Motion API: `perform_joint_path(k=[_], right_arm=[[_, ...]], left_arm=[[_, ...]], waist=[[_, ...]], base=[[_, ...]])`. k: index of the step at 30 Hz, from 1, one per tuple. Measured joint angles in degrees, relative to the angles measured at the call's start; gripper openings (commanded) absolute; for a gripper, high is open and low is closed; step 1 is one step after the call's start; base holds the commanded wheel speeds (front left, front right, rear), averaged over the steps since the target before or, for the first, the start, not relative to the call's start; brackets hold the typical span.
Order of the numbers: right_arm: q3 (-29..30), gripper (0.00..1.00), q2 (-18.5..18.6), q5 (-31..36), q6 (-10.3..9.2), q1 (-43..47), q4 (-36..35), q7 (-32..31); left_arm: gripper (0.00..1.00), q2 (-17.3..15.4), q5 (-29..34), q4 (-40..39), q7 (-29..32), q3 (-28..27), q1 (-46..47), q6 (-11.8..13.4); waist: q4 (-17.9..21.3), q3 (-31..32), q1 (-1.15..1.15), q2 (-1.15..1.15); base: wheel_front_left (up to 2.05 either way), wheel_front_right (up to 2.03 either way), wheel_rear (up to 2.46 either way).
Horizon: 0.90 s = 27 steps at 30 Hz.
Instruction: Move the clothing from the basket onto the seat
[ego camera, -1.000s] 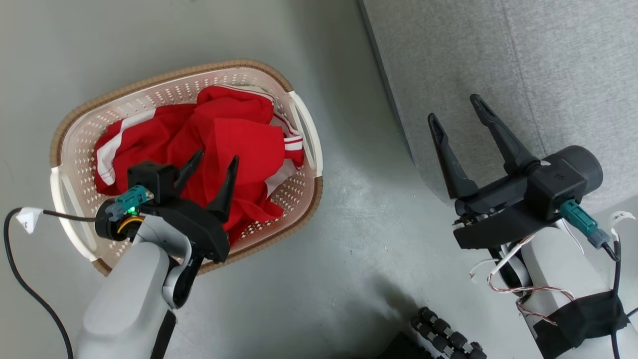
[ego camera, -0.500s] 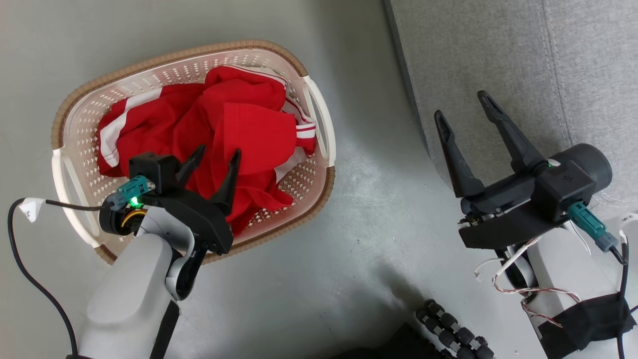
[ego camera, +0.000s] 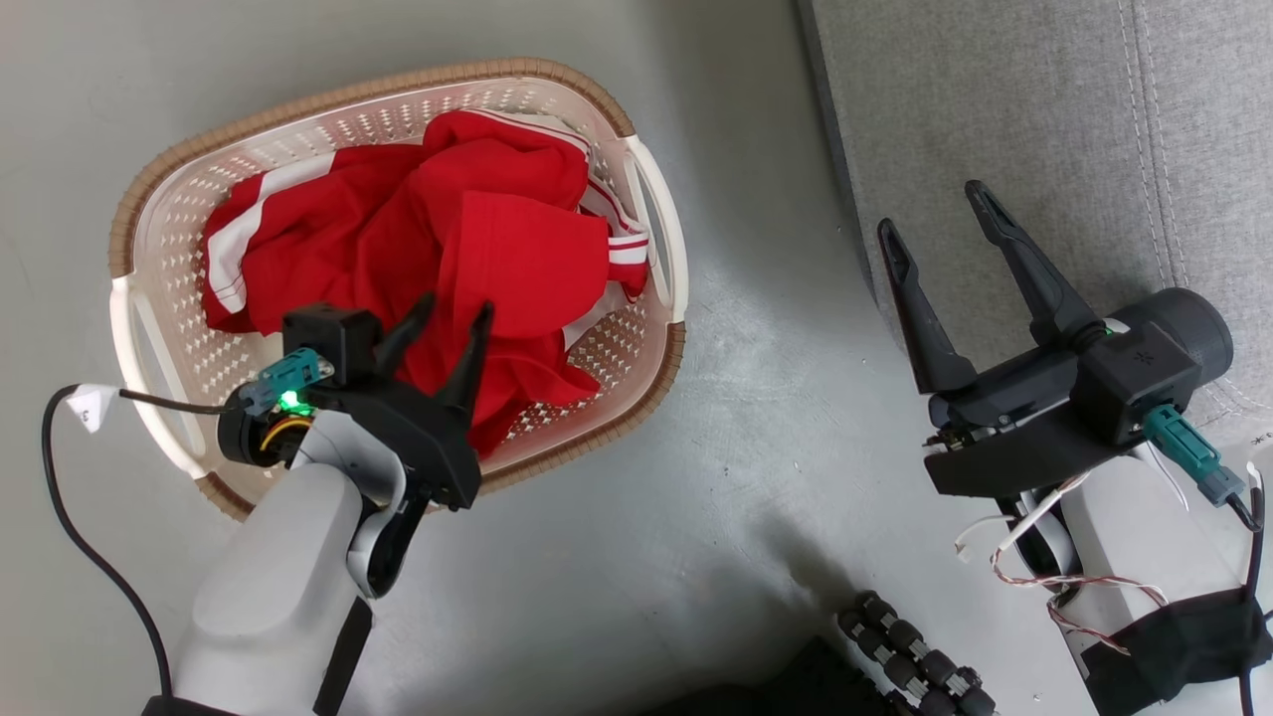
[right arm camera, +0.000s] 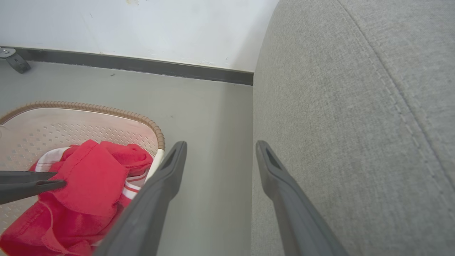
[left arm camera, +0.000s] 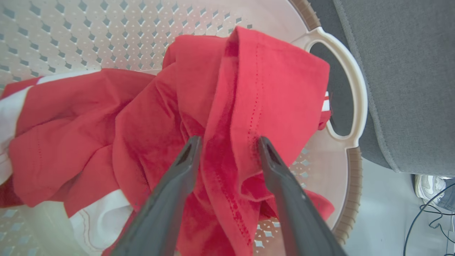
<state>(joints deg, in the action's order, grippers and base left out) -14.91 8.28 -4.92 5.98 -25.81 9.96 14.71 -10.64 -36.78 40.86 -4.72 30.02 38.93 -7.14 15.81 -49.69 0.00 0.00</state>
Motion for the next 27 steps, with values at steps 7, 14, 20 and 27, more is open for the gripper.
perform_joint_path(k=[7,14,20,27], right_arm=[[0.0,1.00,0.0,0.5,0.00,0.0,-0.4,0.0],[0.4,1.00,0.1,0.5,0.00,0.6,-0.6,0.0],[1.4,1.00,0.5,0.6,-0.02,0.9,-0.3,0.0],[2.1,1.00,0.7,0.6,-0.20,1.3,1.3,0.0]], left_arm=[[0.16,0.4,-1.3,1.9,-0.5,0.8,1.2,0.0],[0.00,0.9,-1.5,3.3,-1.5,1.9,3.0,0.0],[0.00,2.1,-2.2,3.8,-3.0,2.9,3.2,0.0],[0.00,1.9,-4.8,3.6,-6.4,2.7,3.0,0.0]], waist=[[0.0,-0.1,0.00,0.00],[0.0,-0.3,0.00,0.00],[-1.0,0.4,0.00,0.00],[-3.1,2.6,0.00,0.00]], base=[[0.00,0.00,0.00],[0.00,0.00,0.00],[0.00,0.00,0.00],[0.00,0.00,0.00]])
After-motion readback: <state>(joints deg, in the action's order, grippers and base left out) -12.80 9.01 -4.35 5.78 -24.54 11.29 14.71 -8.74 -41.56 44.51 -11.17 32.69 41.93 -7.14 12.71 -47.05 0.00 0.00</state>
